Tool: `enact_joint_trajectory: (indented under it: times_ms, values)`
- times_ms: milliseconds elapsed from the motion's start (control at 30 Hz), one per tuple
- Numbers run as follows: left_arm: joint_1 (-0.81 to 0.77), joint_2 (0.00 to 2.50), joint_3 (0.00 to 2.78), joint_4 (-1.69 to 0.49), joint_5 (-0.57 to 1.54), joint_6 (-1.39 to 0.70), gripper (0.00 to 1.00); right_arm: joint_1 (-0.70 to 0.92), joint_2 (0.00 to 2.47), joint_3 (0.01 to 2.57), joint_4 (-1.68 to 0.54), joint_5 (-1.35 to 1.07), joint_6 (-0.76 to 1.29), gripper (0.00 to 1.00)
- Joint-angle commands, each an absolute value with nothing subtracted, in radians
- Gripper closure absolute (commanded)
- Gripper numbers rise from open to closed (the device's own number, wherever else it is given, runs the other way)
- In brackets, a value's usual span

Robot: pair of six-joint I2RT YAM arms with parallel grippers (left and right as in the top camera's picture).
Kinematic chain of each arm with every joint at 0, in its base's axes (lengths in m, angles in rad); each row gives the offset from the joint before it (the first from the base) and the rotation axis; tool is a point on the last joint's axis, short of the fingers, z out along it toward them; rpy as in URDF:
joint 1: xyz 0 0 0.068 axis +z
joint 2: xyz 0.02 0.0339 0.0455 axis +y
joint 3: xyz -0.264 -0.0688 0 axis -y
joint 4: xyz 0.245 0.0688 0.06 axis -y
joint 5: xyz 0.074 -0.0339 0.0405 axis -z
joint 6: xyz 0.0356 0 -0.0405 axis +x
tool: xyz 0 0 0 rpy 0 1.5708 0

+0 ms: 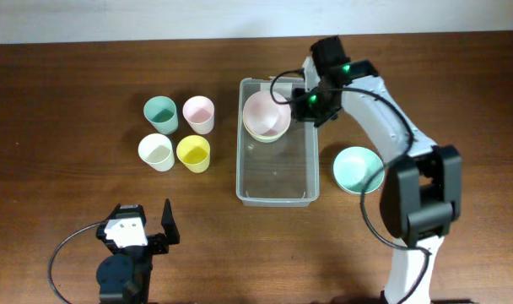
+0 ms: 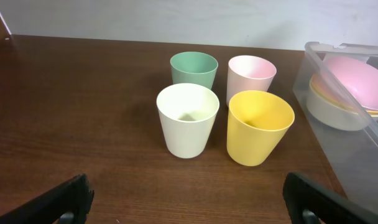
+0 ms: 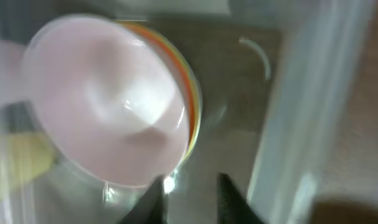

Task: Pack container
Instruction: 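Carry the pink bowl and stack it onto the yellow bowl, then move the right gripper to the green bowl and grasp its rim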

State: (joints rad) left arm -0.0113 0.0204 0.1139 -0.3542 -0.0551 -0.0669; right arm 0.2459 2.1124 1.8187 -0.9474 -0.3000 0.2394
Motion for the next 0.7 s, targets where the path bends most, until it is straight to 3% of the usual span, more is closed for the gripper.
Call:
enact_joint_trajectory:
  times_ms: [0, 333, 667]
  values:
    - [-0.015, 0.012, 0.108, -0.352, -0.041, -0.052, 0.0, 0.239, 1.943, 1.892, -1.044, -0.216, 0.241, 0.62]
    - [-0.015, 0.012, 0.108, -0.353, -0.041, -0.052, 0.0, 0.061, 1.824, 1.848, -1.356, -0.092, 0.245, 0.44]
    - [-0.015, 0.012, 0.108, -0.352, -0.041, -0.052, 0.0, -0.175, 1.839, 1.443, -1.217, -0.205, 0.245, 0.44]
